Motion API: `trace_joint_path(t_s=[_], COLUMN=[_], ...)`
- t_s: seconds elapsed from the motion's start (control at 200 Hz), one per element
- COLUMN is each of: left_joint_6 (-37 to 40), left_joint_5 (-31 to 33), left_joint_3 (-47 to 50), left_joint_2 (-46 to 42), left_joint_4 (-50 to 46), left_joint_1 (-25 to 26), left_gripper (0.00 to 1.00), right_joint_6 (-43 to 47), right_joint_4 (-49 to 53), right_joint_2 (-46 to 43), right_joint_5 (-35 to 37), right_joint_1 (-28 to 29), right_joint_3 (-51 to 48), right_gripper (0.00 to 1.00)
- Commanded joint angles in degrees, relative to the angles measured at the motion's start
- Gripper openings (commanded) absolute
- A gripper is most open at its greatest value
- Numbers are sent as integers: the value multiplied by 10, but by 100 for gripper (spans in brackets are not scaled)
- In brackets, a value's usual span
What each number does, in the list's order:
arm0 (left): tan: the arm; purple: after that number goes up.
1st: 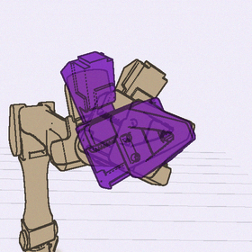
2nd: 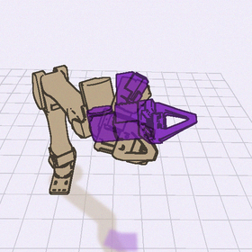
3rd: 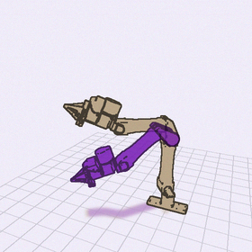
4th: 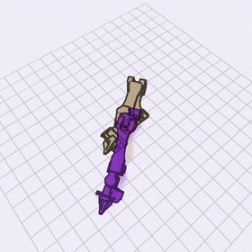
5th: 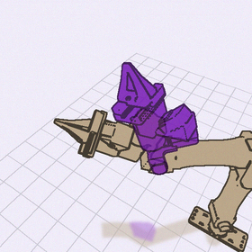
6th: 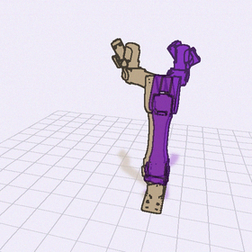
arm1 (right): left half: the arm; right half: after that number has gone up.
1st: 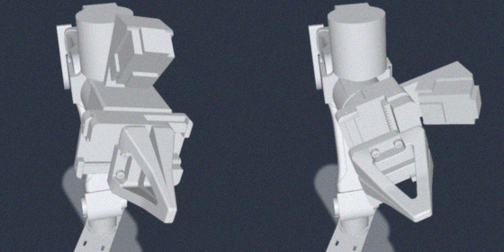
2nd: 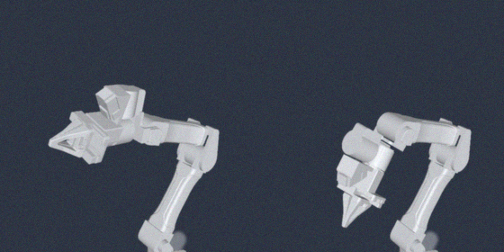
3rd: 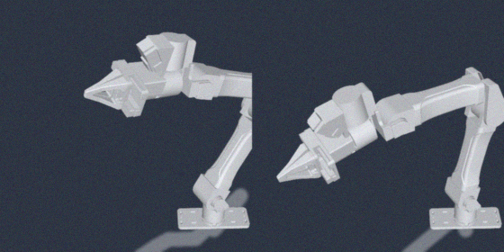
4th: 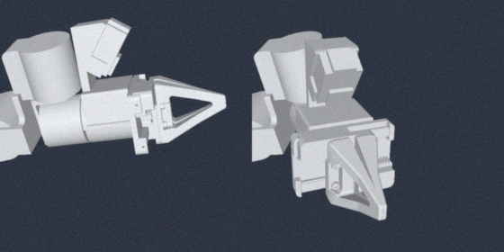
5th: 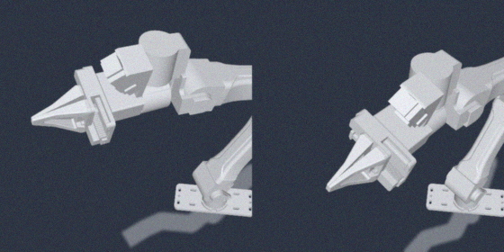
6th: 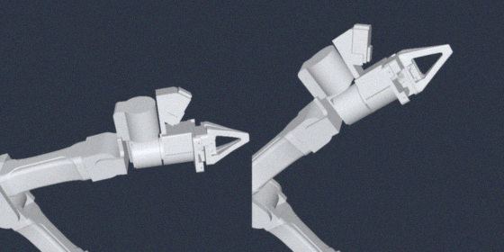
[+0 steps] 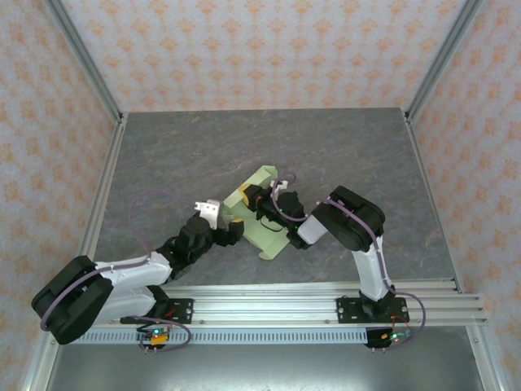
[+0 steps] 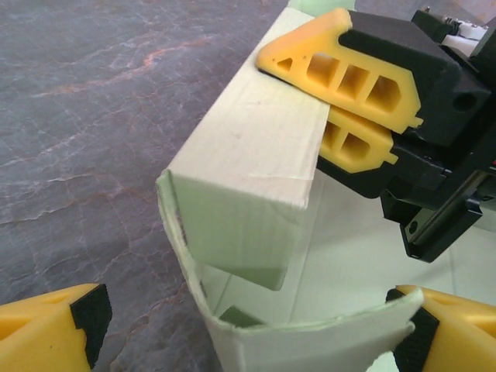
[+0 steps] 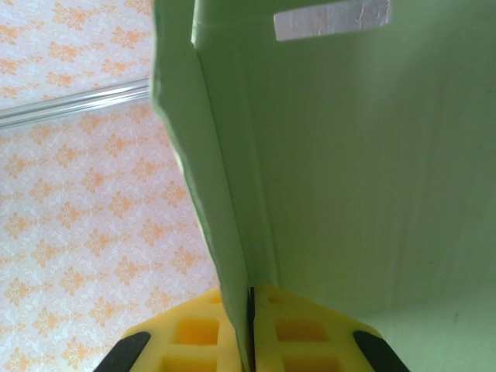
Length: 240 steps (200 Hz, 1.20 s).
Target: Fold the paper box
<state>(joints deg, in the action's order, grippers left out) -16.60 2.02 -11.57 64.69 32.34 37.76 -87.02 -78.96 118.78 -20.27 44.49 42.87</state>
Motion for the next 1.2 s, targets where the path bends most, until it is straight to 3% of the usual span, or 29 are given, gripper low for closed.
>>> trace_joint_path(t_s=[0.0, 0.235, 0.395, 0.475, 0.686, 0.816, 0.891, 0.971, 1.196], left_joint_6=[-4, 5, 6, -11, -86, -131, -121, -93, -52], left_joint_5=[72, 96, 59, 29, 29, 98, 142, 139, 102], left_joint_3=[8, 10, 0, 2, 53, 119, 123, 121, 121], left_joint_2=[-27, -13, 25, 11, -164, -305, -388, -457, -493], left_joint_4=[-9, 11, 28, 24, -71, -133, -220, -263, -252], left_joint_1=[2, 2, 2, 2, 3, 3, 4, 4, 4], left_gripper=[94, 87, 86, 90, 100, 100, 100, 100, 100], right_joint_6=[-17, -15, -17, -16, -6, 14, 32, 36, 21], right_joint_4=[9, 22, 15, 11, -5, -14, -8, -7, -14], right_joint_2=[7, 8, 15, 15, 14, 1, -15, -20, -20], right_joint_5=[-23, -36, -35, -35, -46, -59, -60, -69, -76], right_joint_1=[7, 7, 7, 7, 6, 6, 5, 3, 2], right_joint_3=[-1, 6, 7, 6, 8, 0, -13, -16, -5], right_gripper=[9, 9, 9, 9, 9, 9, 9, 10, 10])
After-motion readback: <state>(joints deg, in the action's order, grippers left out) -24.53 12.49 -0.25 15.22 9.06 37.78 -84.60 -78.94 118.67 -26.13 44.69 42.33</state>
